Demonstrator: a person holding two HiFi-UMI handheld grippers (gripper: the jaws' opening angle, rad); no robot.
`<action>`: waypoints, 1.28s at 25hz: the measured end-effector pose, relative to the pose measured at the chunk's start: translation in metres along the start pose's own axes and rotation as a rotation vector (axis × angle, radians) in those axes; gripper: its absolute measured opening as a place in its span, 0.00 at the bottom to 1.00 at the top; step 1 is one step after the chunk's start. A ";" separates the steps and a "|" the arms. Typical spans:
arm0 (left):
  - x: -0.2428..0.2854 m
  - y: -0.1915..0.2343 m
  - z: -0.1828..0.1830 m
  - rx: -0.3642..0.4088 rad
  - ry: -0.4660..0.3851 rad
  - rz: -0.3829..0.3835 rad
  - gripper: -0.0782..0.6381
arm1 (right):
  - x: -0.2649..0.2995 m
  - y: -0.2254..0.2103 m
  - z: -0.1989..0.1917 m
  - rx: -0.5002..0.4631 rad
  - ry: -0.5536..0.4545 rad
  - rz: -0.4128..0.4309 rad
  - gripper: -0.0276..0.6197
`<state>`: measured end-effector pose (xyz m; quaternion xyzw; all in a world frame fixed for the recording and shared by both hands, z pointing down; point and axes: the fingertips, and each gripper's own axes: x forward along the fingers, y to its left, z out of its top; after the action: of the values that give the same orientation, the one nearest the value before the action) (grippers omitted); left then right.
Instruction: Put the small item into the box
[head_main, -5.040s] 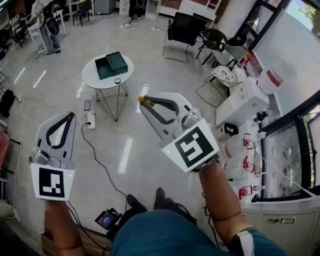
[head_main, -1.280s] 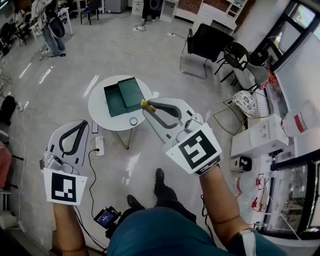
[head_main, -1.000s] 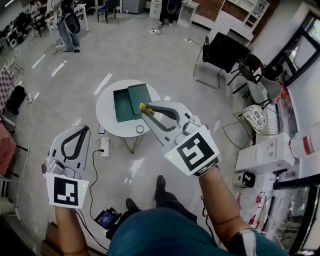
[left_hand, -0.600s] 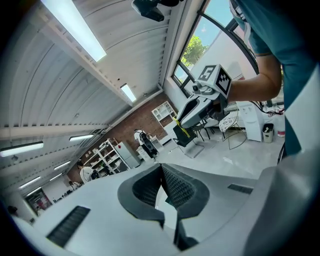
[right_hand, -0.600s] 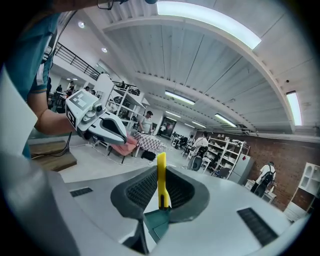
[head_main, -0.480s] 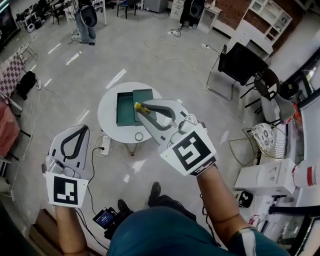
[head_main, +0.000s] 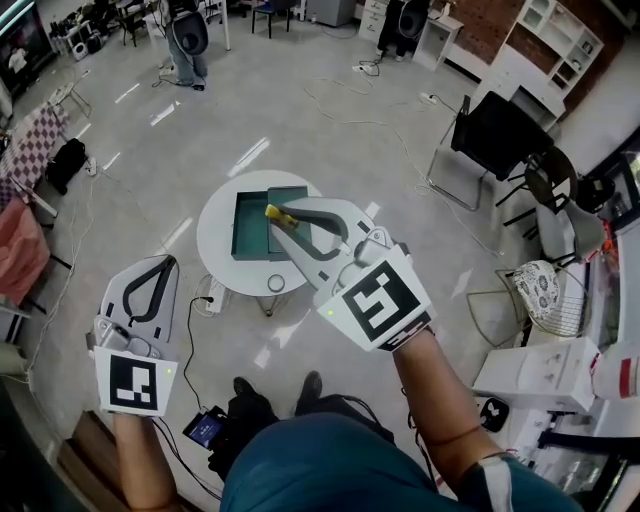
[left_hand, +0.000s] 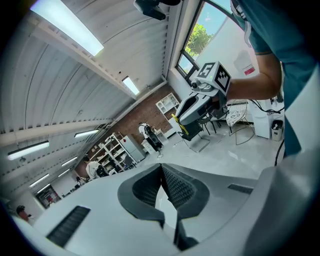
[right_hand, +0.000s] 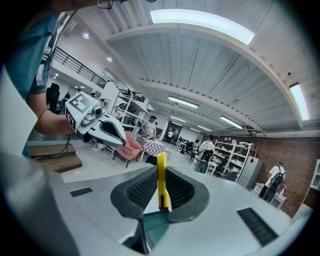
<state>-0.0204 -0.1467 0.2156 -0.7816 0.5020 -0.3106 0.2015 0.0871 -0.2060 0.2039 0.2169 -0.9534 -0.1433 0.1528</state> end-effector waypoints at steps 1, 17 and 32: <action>0.006 -0.002 0.003 0.002 -0.006 -0.005 0.13 | -0.003 -0.004 -0.004 -0.004 0.005 -0.003 0.15; 0.145 0.038 -0.029 -0.040 -0.121 -0.164 0.13 | 0.041 -0.079 -0.066 0.070 0.158 -0.157 0.15; 0.222 0.150 -0.105 -0.040 -0.180 -0.266 0.13 | 0.181 -0.123 -0.059 0.138 0.207 -0.235 0.15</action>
<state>-0.1242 -0.4107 0.2604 -0.8697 0.3801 -0.2532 0.1873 -0.0022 -0.4076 0.2575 0.3505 -0.9083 -0.0712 0.2171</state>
